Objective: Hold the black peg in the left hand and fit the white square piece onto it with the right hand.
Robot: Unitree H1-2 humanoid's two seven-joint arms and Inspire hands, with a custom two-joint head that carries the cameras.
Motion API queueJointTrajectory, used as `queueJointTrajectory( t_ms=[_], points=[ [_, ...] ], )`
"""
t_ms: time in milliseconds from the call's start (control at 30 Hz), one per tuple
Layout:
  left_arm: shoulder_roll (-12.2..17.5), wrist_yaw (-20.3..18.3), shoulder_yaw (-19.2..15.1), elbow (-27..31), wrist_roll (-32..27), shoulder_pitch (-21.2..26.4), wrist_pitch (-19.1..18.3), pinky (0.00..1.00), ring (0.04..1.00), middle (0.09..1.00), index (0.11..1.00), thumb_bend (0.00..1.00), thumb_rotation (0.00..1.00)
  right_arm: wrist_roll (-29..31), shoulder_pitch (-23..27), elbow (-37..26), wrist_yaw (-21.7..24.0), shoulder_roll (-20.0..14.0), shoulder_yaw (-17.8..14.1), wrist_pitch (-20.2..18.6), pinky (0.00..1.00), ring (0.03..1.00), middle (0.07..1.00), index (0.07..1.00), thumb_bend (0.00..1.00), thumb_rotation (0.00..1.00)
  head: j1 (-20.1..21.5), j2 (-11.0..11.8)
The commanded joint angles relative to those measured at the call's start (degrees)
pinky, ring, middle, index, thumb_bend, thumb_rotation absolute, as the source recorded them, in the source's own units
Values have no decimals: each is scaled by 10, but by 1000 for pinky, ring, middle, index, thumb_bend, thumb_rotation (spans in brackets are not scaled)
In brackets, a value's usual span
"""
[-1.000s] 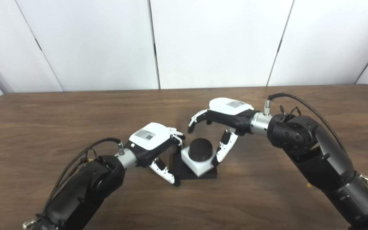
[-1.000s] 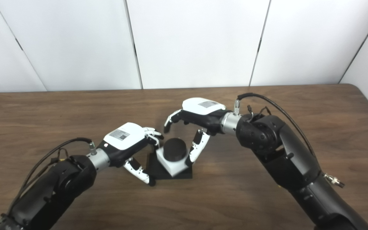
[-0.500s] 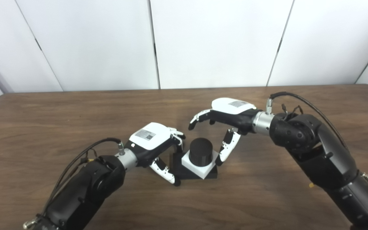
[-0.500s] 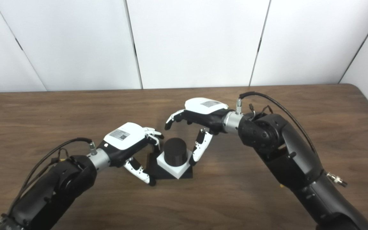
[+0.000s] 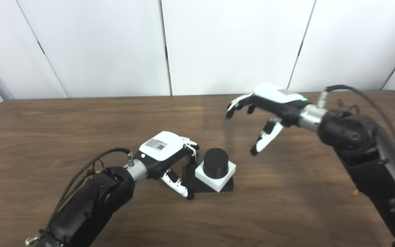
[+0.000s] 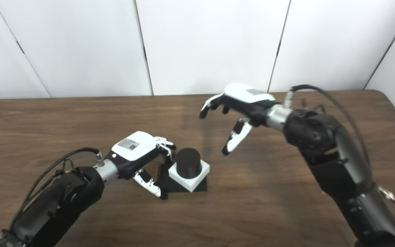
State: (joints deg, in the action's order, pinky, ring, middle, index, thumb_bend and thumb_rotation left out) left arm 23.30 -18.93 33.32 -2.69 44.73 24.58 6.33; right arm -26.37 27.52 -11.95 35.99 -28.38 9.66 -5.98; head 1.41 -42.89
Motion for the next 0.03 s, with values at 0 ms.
queueJointTrajectory(
  t_ms=[0],
  points=[
    [-9, -45, 29, -22, 6, -24, 3, 692, 871, 847, 489, 521, 79, 29, -7, -10, -46, 4, -26, 29, 634, 742, 767, 686, 761, 71, 2, 0]
  ],
)
